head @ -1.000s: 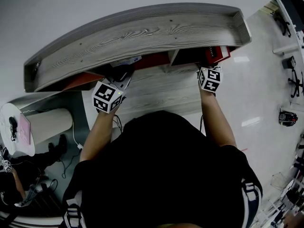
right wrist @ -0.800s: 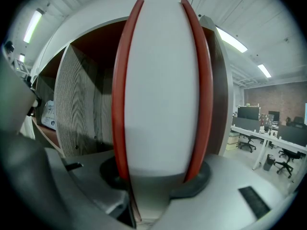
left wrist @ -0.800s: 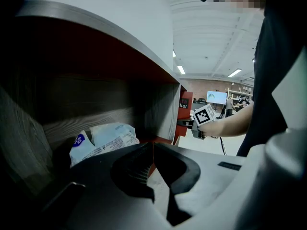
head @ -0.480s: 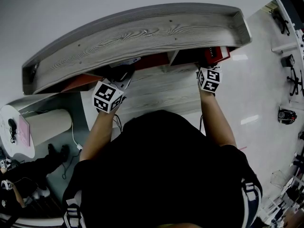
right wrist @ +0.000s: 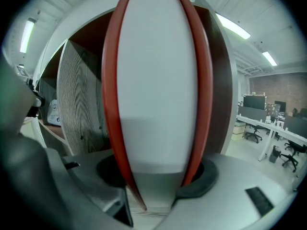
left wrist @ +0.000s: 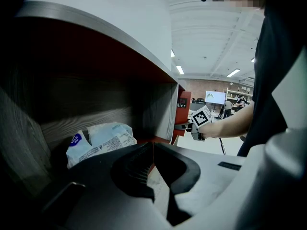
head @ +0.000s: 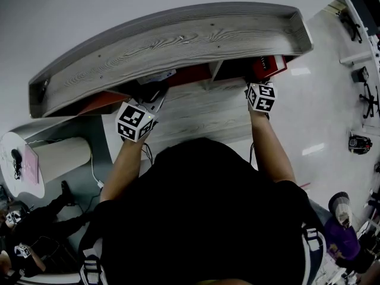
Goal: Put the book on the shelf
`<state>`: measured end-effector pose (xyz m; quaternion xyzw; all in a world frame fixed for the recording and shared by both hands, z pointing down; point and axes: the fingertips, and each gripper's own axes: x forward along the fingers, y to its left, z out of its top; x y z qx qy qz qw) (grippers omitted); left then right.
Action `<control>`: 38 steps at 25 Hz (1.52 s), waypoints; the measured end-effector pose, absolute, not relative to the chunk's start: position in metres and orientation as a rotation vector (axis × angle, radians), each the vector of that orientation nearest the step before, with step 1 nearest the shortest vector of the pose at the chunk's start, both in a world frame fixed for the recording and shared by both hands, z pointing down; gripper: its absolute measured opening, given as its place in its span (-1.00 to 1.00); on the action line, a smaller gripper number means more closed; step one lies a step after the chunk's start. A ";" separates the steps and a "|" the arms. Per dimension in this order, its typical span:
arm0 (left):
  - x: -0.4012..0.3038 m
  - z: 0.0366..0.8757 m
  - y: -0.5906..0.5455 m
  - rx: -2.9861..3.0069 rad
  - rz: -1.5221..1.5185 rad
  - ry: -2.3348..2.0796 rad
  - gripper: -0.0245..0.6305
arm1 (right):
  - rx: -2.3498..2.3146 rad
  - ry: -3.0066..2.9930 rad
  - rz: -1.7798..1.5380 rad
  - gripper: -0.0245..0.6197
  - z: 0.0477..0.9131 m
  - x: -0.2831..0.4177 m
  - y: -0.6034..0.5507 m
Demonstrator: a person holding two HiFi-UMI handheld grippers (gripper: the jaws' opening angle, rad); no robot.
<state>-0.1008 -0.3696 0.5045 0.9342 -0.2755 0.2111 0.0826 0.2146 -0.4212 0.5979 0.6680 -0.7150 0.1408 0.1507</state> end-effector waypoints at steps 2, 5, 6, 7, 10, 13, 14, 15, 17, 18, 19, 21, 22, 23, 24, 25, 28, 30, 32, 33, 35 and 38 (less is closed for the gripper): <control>-0.100 0.504 -0.368 2.794 0.627 -0.823 -0.86 | 1.913 -2.041 0.424 -0.20 0.605 0.216 -0.417; -0.098 0.504 -0.367 2.800 0.625 -0.817 -0.86 | 1.910 -2.027 0.445 -0.19 0.613 0.219 -0.409; -0.098 0.504 -0.366 2.800 0.625 -0.815 -0.86 | 1.907 -2.023 0.450 -0.19 0.615 0.220 -0.406; -0.096 0.504 -0.365 2.802 0.626 -0.811 -0.86 | 1.904 -2.019 0.455 -0.19 0.617 0.220 -0.404; -0.093 0.504 -0.362 2.808 0.628 -0.800 -0.86 | 1.897 -2.007 0.464 -0.19 0.622 0.223 -0.395; -0.090 0.504 -0.359 2.812 0.630 -0.792 -0.86 | 1.895 -2.003 0.470 -0.19 0.625 0.225 -0.386; -0.090 0.504 -0.358 2.813 0.631 -0.790 -0.86 | 1.892 -1.999 0.473 -0.18 0.626 0.225 -0.383; -0.089 0.504 -0.357 2.814 0.632 -0.787 -0.86 | 1.888 -1.994 0.475 -0.18 0.627 0.226 -0.380; -0.087 0.504 -0.355 2.816 0.634 -0.784 -0.86 | 1.884 -1.985 0.479 -0.18 0.629 0.229 -0.374; -0.087 0.504 -0.355 2.817 0.633 -0.782 -0.86 | 1.882 -1.983 0.480 -0.18 0.629 0.230 -0.371; -0.086 0.503 -0.354 2.819 0.632 -0.780 -0.86 | 1.880 -1.982 0.480 -0.18 0.629 0.230 -0.369; -0.084 0.503 -0.352 2.821 0.630 -0.775 -0.86 | 1.875 -1.980 0.478 -0.18 0.628 0.231 -0.364; -0.083 0.503 -0.351 2.822 0.630 -0.771 -0.86 | 1.875 -1.980 0.478 -0.18 0.628 0.231 -0.361; -0.082 0.504 -0.350 2.823 0.630 -0.767 -0.86 | 1.874 -1.980 0.477 -0.18 0.628 0.231 -0.359; -0.081 0.504 -0.349 2.825 0.631 -0.763 -0.86 | 1.874 -1.981 0.476 -0.18 0.627 0.231 -0.357; -0.080 0.504 -0.348 2.826 0.632 -0.759 -0.86 | 1.872 -1.983 0.475 -0.18 0.627 0.231 -0.355; -0.077 0.504 -0.346 2.830 0.634 -0.750 -0.86 | 1.865 -1.988 0.474 -0.19 0.625 0.230 -0.348; -0.075 0.503 -0.344 2.834 0.634 -0.748 -0.86 | 1.856 -1.993 0.472 -0.19 0.623 0.230 -0.344; -0.074 0.502 -0.342 2.837 0.635 -0.748 -0.86 | 1.848 -1.999 0.469 -0.19 0.621 0.229 -0.340; -0.074 0.502 -0.341 2.839 0.635 -0.748 -0.86 | 1.846 -2.002 0.467 -0.19 0.620 0.229 -0.338; -0.073 0.502 -0.339 2.841 0.635 -0.749 -0.86 | 1.849 -2.009 0.462 -0.20 0.617 0.229 -0.334; -0.071 0.502 -0.335 2.842 0.638 -0.750 -0.86 | 1.853 -2.020 0.454 -0.27 0.612 0.231 -0.329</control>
